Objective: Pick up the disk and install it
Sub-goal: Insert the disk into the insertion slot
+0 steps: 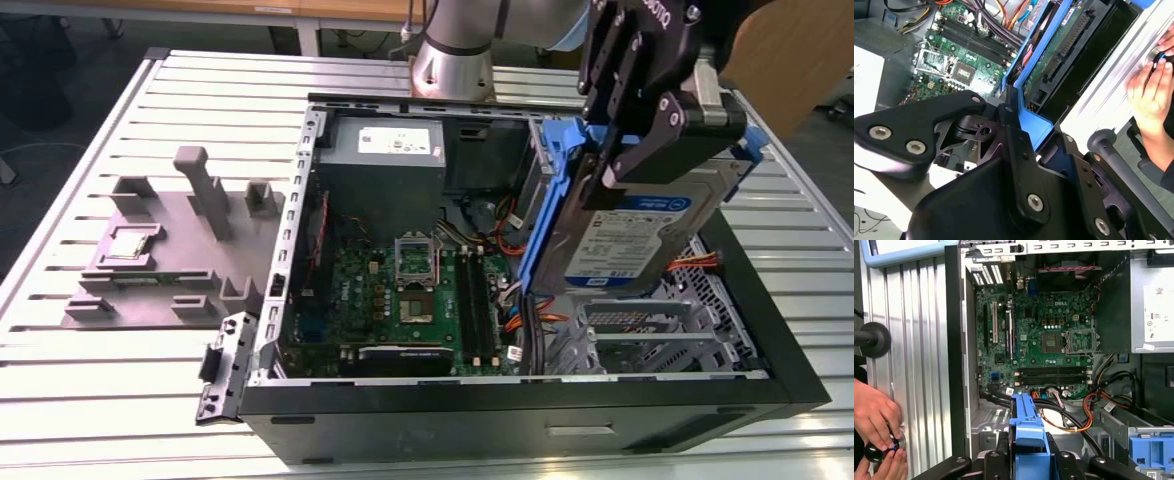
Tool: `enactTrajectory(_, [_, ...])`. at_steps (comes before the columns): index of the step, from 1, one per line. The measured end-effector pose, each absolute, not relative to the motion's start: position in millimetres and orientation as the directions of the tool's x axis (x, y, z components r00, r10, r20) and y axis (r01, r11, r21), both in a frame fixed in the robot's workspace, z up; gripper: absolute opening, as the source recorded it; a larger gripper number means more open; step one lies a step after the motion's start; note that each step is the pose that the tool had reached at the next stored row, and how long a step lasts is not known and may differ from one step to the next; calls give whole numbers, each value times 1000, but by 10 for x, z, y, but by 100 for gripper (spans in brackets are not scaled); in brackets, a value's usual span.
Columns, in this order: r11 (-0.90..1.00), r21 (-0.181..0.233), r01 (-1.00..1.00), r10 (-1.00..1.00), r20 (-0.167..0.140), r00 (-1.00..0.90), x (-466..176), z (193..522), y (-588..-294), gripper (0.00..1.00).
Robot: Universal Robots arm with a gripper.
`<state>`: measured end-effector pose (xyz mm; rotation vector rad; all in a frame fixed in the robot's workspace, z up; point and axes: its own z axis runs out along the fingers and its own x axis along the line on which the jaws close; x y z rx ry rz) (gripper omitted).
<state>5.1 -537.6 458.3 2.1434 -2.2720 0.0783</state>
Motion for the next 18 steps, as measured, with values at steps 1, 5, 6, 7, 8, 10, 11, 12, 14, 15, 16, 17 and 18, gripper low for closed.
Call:
enactTrajectory(1, [58, -25, -998, -997, 47, -59, 69, 4581, -5380, 37])
enactTrajectory(5, [59, -25, -998, -997, 47, -60, 127, 4568, -5425, 37])
enactTrajectory(6, [59, -25, -998, -997, 47, -60, 138, 4565, -5438, 37])
enactTrajectory(7, [59, -25, -998, -997, 47, -60, 150, 4562, -5450, 37])
enactTrajectory(8, [59, -25, -998, -997, 47, -60, 165, 4558, -5459, 37])
enactTrajectory(10, [59, -25, -998, -997, 47, -61, 205, 4551, -5470, 37])
enactTrajectory(11, [59, -25, -998, -997, 47, -61, 229, 4547, -5475, 37])
enactTrajectory(12, [59, -24, -998, -997, 47, -61, 251, 4544, -5479, 37])
enactTrajectory(14, [60, -24, -998, -997, 47, -61, 295, 4539, -5487, 37])
enactTrajectory(15, [60, -24, -998, -997, 47, -61, 316, 4535, -5490, 37])
enactTrajectory(16, [60, -24, -998, -997, 47, -61, 338, 4530, -5493, 37])
enactTrajectory(17, [60, -24, -998, -997, 47, -61, 364, 4525, -5496, 37])
enactTrajectory(18, [60, -23, -998, -997, 47, -61, 387, 4523, -5498, 37])
